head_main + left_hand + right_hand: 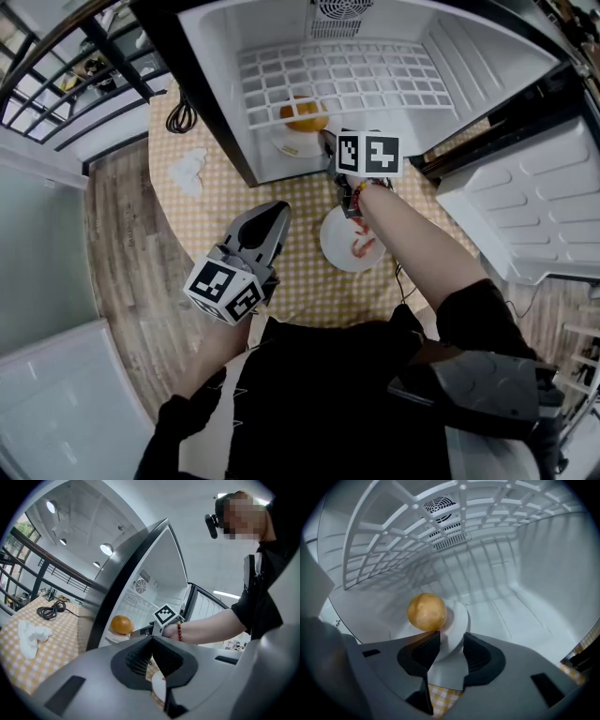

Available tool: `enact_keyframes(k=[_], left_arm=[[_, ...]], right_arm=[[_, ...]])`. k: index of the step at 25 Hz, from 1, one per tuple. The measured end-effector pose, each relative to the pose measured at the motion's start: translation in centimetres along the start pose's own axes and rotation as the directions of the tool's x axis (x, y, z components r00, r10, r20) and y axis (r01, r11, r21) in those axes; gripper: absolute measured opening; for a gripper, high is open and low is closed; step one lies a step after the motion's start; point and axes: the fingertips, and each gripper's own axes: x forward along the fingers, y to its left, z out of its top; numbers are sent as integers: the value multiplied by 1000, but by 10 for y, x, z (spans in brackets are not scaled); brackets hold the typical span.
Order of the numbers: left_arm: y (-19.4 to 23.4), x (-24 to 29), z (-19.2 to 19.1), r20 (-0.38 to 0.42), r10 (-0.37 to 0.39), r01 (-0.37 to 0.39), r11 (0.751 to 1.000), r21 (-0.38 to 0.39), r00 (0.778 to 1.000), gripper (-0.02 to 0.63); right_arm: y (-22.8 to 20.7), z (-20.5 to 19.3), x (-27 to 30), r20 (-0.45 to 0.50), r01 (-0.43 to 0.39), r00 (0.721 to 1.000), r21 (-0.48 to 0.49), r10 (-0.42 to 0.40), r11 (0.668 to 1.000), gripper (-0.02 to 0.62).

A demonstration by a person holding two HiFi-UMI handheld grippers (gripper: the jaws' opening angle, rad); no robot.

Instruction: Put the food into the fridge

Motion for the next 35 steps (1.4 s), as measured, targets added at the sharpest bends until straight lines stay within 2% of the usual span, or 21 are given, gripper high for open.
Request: enact_keyframes(k=[7, 15, 17, 20, 24, 28, 30, 31, 35], left_arm=[[4, -10, 1, 2, 24, -24, 1000, -4, 1000, 14], [5, -12, 14, 0, 24, -24, 999, 23, 1000, 14], [5, -11, 20, -3, 7, -7, 999, 37, 1000, 14], [5, -5, 25, -20, -35, 36, 998, 57, 999, 14], [-4, 10, 28, -55, -111, 115, 990, 86, 992, 14], [-15, 21, 28, -75, -175, 182, 978, 102, 982, 14], [-20, 24, 27, -85, -203, 211, 972, 106, 975, 14], [-23, 23, 26, -92, -215, 224, 969, 104, 972, 14], [-27, 7, 15, -113, -229, 237, 969, 68, 967, 14]], right_arm=[[0, 1, 0, -13, 30, 999, -40, -30, 999, 160], [-6, 1, -7, 30, 147, 989, -126, -144, 981, 178], [-7, 1, -10, 56, 161, 986, -106, -156, 981, 178], [-11, 3, -21, 97, 163, 982, -18, -160, 987, 178], [-13, 9, -48, 170, 133, 975, 55, -140, 990, 178], [-11, 11, -89, 256, 66, 962, 114, -94, 991, 168], [-7, 8, -113, 312, 14, 948, 139, -57, 990, 65], [-6, 4, -125, 336, -15, 941, 148, -35, 989, 34], [0, -17, -176, 395, -99, 918, 119, 44, 988, 20]])
